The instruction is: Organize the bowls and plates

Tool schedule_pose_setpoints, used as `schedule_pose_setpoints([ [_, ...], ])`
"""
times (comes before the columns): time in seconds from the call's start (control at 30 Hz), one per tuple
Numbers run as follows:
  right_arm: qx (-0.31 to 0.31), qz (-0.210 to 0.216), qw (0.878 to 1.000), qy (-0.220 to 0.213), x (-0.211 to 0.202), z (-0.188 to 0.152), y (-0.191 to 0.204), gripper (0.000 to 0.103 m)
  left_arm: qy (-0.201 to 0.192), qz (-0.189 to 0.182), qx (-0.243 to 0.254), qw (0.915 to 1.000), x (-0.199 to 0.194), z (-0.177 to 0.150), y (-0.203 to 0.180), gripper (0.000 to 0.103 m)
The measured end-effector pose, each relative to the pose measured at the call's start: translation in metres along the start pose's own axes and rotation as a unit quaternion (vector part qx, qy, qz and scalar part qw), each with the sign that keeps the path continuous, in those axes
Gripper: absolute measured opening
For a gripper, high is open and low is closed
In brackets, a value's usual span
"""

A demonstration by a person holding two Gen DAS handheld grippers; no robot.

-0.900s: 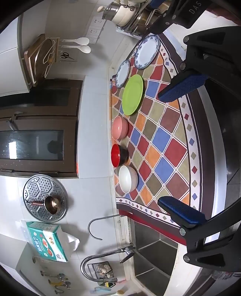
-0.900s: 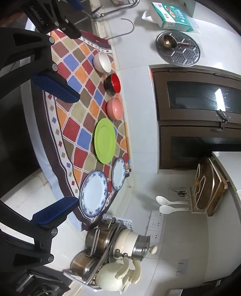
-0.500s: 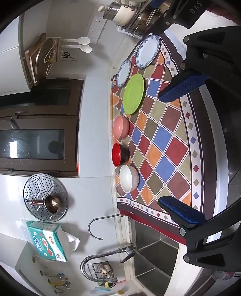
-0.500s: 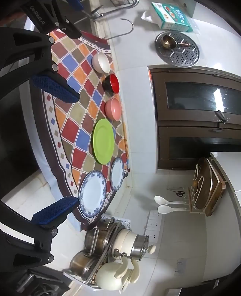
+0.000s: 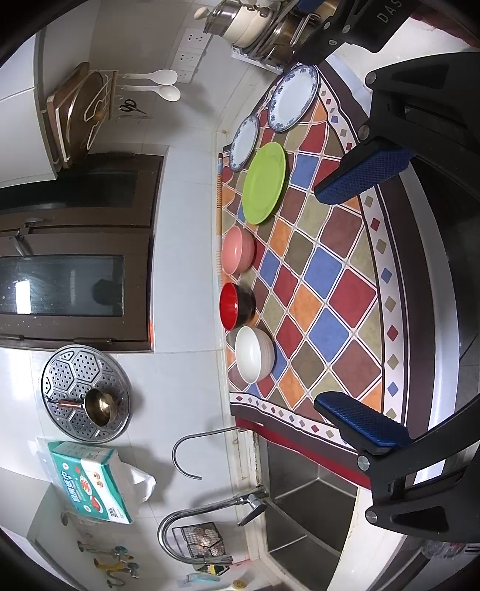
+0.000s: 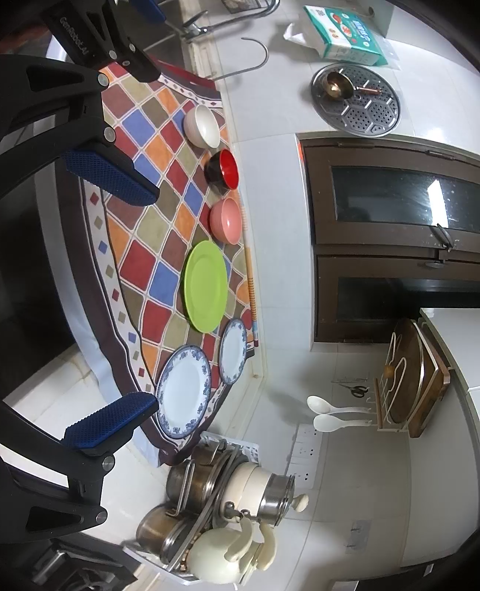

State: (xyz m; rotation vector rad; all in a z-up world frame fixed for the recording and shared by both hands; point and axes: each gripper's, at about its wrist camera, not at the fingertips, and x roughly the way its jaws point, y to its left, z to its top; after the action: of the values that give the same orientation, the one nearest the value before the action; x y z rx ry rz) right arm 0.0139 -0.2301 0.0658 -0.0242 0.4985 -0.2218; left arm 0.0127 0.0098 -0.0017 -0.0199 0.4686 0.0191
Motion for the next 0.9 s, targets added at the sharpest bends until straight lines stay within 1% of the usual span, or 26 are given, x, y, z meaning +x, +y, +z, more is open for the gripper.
schedule_pose_setpoints([
  [0.9, -0.001, -0.001, 1.000, -0.001, 0.0023, 0.0021, 0.0028, 0.102, -0.001, 0.004, 0.000, 1.0000, 0.0009, 0.0010, 0.0003, 0.103],
])
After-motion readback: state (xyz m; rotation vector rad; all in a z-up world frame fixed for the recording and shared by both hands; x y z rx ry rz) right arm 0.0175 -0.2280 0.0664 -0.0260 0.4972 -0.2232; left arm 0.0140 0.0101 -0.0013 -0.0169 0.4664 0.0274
